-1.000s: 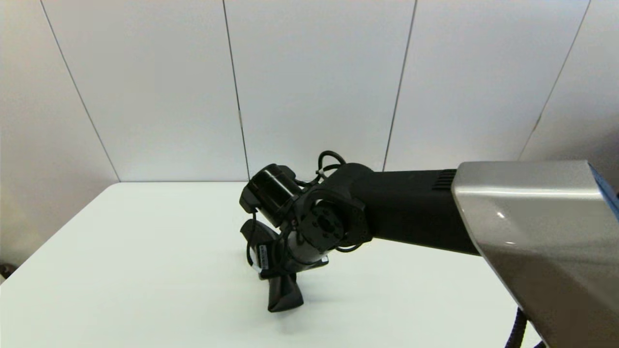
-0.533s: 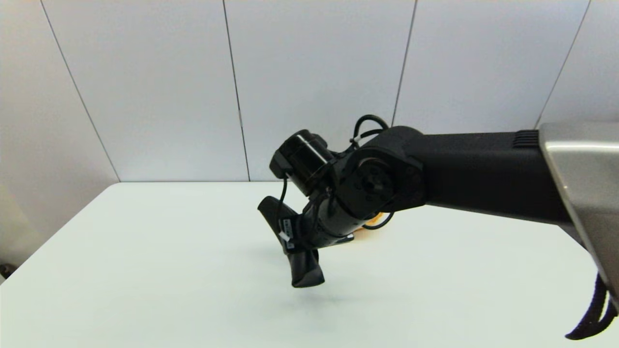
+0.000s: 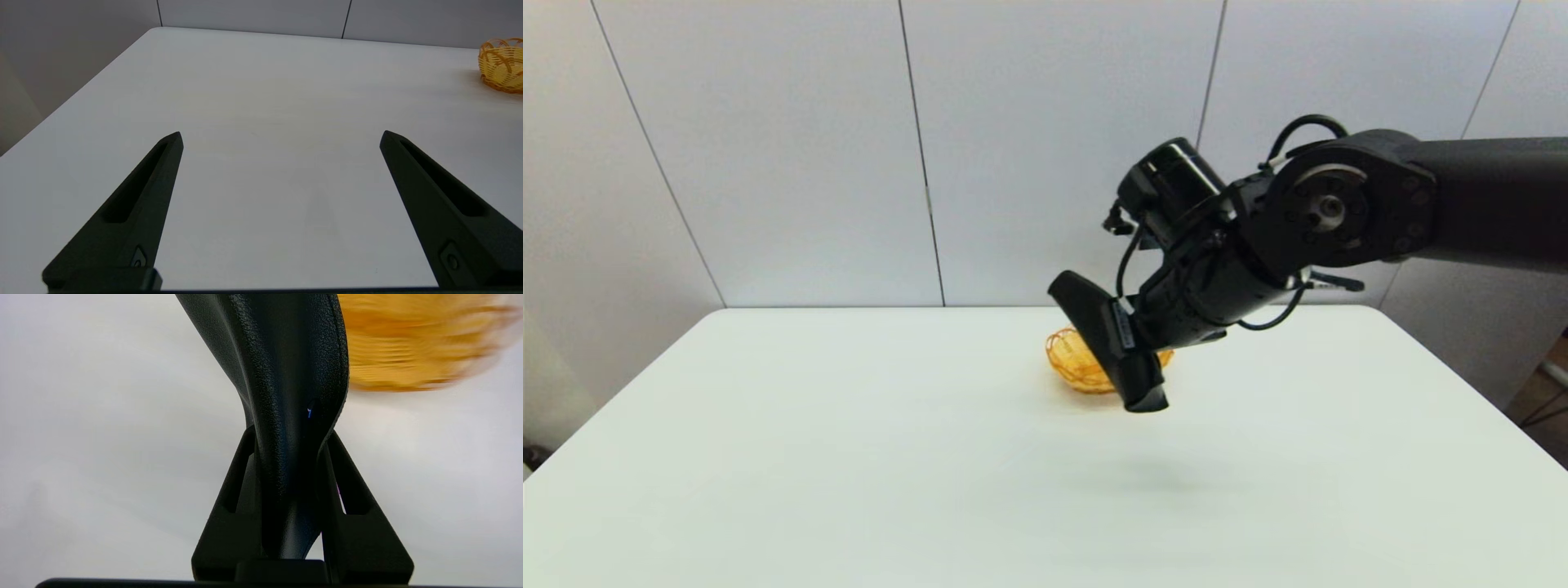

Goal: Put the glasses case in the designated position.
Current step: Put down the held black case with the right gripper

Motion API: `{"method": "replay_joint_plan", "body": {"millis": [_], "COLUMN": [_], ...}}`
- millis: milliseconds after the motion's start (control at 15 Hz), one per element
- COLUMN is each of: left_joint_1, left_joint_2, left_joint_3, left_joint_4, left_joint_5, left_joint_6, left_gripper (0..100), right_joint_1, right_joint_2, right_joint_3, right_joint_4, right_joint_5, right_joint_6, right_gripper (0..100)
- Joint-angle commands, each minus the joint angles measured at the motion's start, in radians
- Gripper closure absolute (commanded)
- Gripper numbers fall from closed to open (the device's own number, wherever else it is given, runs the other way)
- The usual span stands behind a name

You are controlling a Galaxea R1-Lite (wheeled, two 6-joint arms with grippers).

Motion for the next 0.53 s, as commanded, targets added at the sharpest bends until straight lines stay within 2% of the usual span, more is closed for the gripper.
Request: {"method": "replay_joint_plan", "body": {"millis": [67,267,533], "left_joint_1": [0.0,0.002,0.002], "left_joint_2": [0.001,0.001,0.001], "left_joint_3": [0.0,0.0,0.0], "left_joint_4": [0.0,0.0,0.0], "left_joint_5": [0.001,0.001,0.001], "left_joint_6": [-0.001,-0.001,-0.001], "left_gripper": [0,0,0], "right_joint_1": [-0.148,-0.236,-0.286], "right_joint_2": [-0.053,-0.065,-0.079], "right_joint_3": [0.031,0.054,0.094], "right_joint_4": [0.001,0.001,0.003], "right_joint_5": [0.003,0.003,-0.005], "right_joint_6": [-0.069,-0.106,-0.104], "right_gripper": [100,100,100]}}
